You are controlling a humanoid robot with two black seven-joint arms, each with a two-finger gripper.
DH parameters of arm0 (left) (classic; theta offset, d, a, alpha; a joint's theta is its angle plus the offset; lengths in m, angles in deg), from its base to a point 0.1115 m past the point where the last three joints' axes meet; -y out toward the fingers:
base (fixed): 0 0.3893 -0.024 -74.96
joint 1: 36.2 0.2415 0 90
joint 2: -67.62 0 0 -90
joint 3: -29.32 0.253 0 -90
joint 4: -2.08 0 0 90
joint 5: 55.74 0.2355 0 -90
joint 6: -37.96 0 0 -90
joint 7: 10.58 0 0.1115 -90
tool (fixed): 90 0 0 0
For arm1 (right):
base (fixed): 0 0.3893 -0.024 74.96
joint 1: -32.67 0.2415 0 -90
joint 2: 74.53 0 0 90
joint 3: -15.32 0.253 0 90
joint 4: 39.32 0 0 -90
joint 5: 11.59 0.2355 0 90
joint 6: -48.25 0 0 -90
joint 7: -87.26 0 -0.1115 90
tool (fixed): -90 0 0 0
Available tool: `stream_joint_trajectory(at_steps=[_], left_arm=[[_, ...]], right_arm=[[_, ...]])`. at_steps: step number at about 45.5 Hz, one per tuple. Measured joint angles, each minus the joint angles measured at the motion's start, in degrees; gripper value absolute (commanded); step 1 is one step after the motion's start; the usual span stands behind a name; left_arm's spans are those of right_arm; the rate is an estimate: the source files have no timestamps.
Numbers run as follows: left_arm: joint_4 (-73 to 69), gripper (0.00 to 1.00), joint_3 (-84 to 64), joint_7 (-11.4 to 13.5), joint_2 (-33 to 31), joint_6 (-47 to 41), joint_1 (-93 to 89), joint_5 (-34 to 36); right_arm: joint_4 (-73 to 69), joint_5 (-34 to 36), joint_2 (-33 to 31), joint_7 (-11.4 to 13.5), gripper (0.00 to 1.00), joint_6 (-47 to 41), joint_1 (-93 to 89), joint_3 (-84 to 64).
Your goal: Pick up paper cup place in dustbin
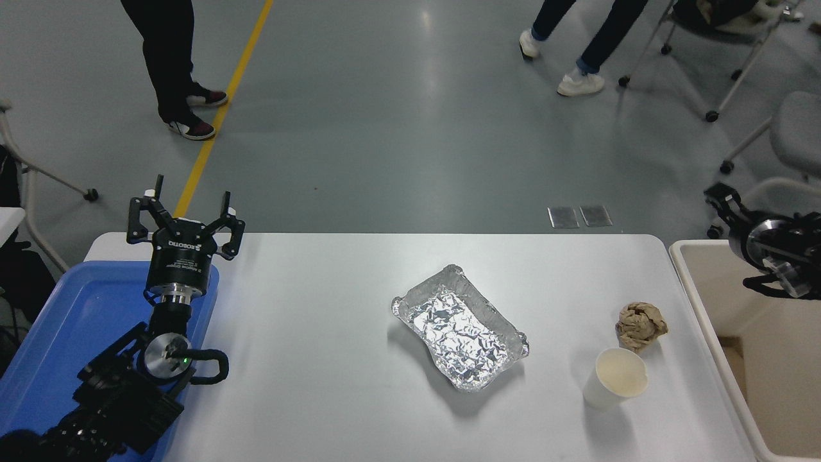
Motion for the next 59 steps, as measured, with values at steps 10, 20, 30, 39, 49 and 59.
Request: stream_joint_trajectory(at_steps=[10,20,30,39,49,59], left_arm=[[0.00,0.99,0.00,0.00,0.04,0.00,-0.02,0.00],[-0.01,0.99,0.01,0.00,0.08,0.00,0.01,0.01],[0.00,0.99,0.01,0.00,0.08,0.00,0.04,0.00],[0.00,0.99,0.01,0.00,0.08,0.00,0.05,0.00],[0.00,0.99,0.01,0.00,0.09,0.00,0.06,0.01],[0.00,0.99,0.01,0.00,0.09,-0.07,0.06,0.00]], right_arm=[[-17.27,-8.40,-0.53,-1.85,1.00,-2.68,14.51,-13.84],[-33.31,-20.97,-0.54,-2.57,1.00,-5.27,28.50,-24.03],[-40.03,-27.04,-0.49,-3.11,1.00,-18.76,42.84,-28.08],[-42.47,-27.00,-0.05,-4.30,1.00,-32.53,55.66,-29.33],[-43.56,-22.37,1.19,-4.82,1.00,-43.07,65.05,-29.79],[-43.92,-20.15,1.84,-4.92,1.00,-45.30,66.46,-29.77]])
